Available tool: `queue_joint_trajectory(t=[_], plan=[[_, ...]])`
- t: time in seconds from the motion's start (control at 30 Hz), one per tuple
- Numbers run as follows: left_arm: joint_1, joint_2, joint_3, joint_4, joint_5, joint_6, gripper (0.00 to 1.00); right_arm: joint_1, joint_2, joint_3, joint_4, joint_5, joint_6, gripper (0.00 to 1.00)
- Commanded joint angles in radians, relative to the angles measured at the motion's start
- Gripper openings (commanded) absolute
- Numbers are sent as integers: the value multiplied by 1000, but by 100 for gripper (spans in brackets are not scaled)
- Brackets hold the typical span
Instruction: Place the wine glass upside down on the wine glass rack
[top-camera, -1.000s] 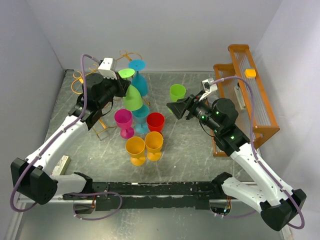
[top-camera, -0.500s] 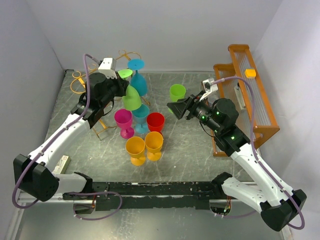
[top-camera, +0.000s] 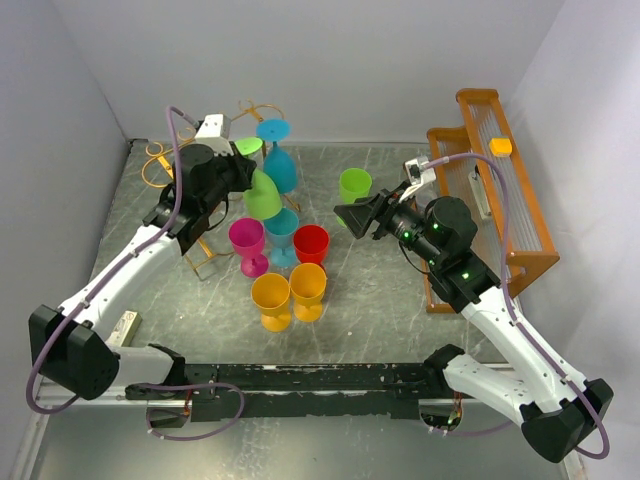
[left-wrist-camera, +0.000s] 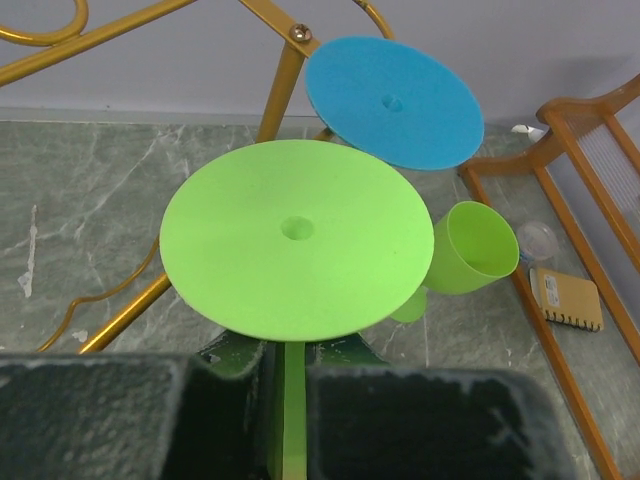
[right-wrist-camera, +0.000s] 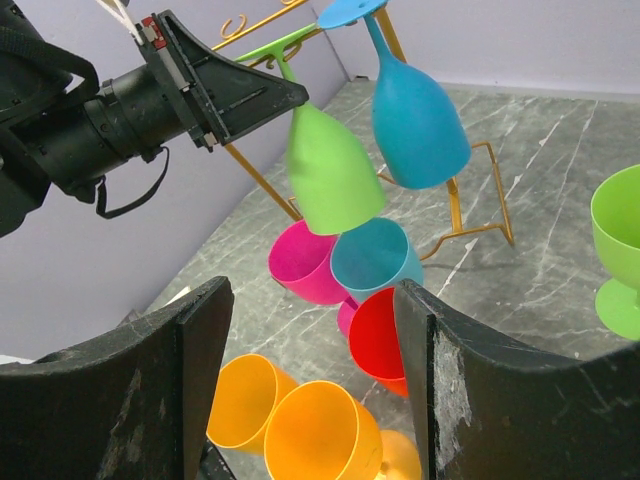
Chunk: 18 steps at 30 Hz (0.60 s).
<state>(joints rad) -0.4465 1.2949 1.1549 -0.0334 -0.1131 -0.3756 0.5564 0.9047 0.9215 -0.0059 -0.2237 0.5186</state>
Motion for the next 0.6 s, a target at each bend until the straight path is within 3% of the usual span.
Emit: queue_joint_trajectory(t=[0.0,0.17,0.4,0.57], plan=[[5,18,43,-5,-30,-15,16,1,-10,-10,8,4,-6,66],[5,19,45,-8,-29,-18,21,2,-9,-9,9,3,-6,66],[5,-3,50,-39,-39,-28,44,2,-4,-10,15,0,-1,66],[5,-27,56,-73,-12,-43,52,2,-4,-9,15,-2,1,66]])
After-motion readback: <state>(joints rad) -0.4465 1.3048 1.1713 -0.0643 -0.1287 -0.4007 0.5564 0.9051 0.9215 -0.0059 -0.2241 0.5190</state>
